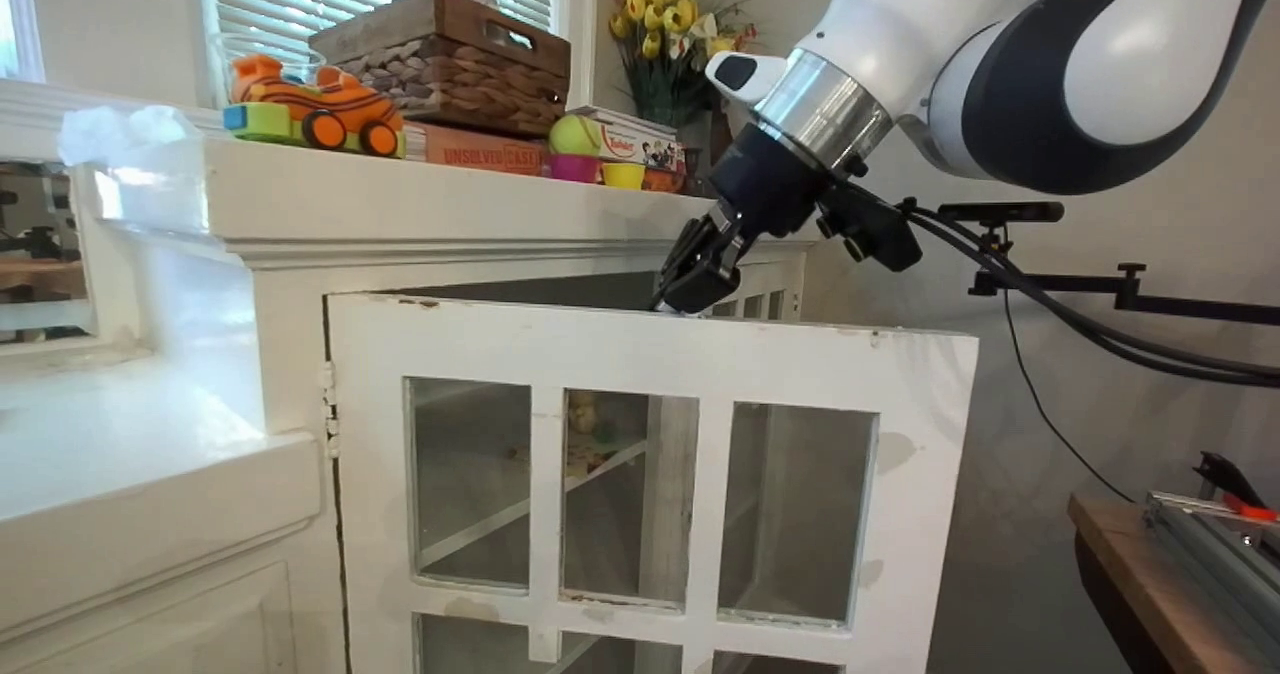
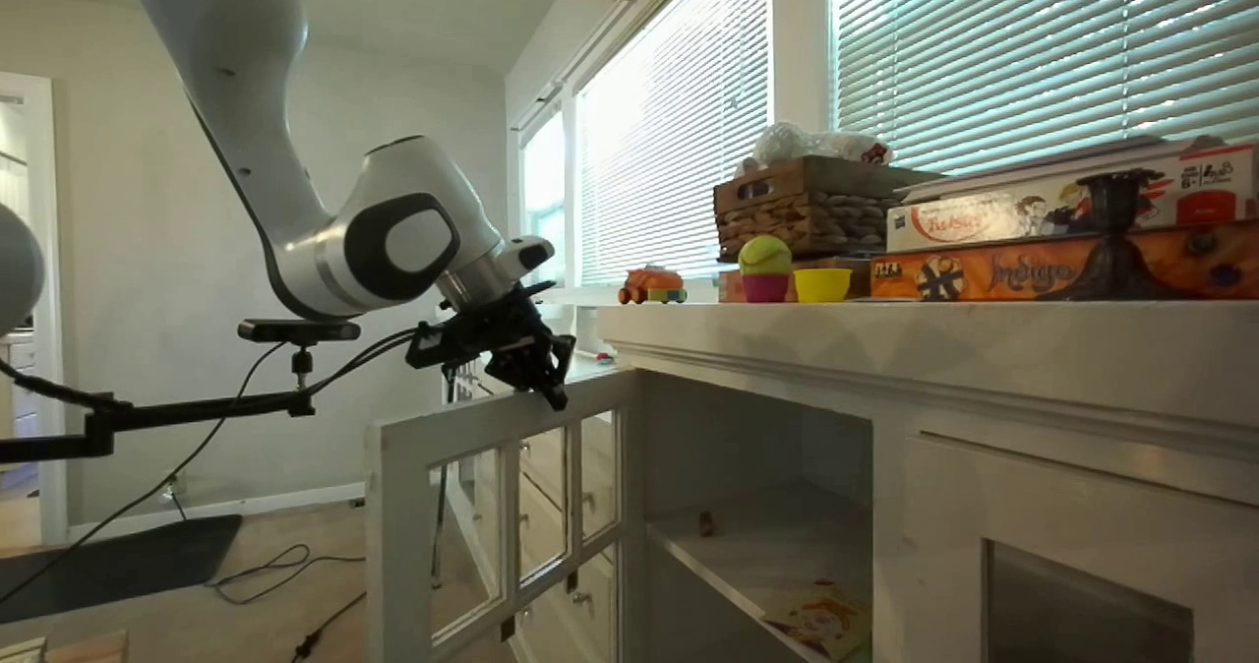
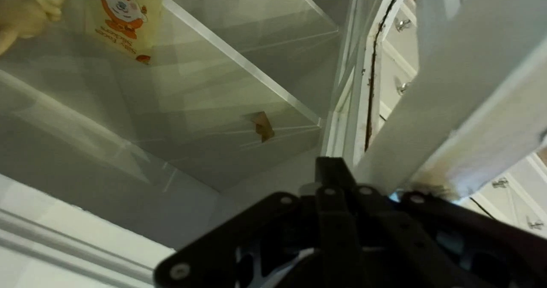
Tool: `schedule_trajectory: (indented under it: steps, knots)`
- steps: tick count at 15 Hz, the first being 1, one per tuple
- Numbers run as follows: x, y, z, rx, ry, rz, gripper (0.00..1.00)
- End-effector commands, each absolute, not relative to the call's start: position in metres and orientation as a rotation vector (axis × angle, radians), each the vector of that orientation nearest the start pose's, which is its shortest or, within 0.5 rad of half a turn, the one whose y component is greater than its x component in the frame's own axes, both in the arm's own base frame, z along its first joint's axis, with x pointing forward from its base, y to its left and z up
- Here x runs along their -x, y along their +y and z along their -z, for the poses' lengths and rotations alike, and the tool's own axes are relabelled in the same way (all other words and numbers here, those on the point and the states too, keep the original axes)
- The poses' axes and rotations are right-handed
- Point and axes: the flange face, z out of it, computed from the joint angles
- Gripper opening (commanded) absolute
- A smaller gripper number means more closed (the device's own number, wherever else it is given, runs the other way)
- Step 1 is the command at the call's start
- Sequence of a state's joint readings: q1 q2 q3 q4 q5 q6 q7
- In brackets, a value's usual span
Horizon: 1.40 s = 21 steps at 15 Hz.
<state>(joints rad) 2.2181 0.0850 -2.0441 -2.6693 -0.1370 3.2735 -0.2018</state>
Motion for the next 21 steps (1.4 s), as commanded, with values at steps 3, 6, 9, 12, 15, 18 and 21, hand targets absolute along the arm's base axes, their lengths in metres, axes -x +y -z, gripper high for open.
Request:
schedule_trajectory:
  steps: [3,6,9,12,15,18,21]
  knots:
    - [-0.437,0.129,-0.289,2.873,-0.948,0.836,0.37]
    - [-0.437,0.136,-0.289,2.876,-0.944,0.808,0.58]
    - [-0.444,0.133,-0.308,2.920,-0.920,0.880,0.56]
    - [-0.435,0.132,-0.289,2.926,-0.911,0.770,0.73]
    - [-0.435,0.133,-0.288,2.922,-0.909,0.763,0.73]
    - [-0.435,0.133,-0.288,2.922,-0.909,0.763,0.73]
    - [-0.435,0.133,-0.288,2.922,-0.909,0.763,0.73]
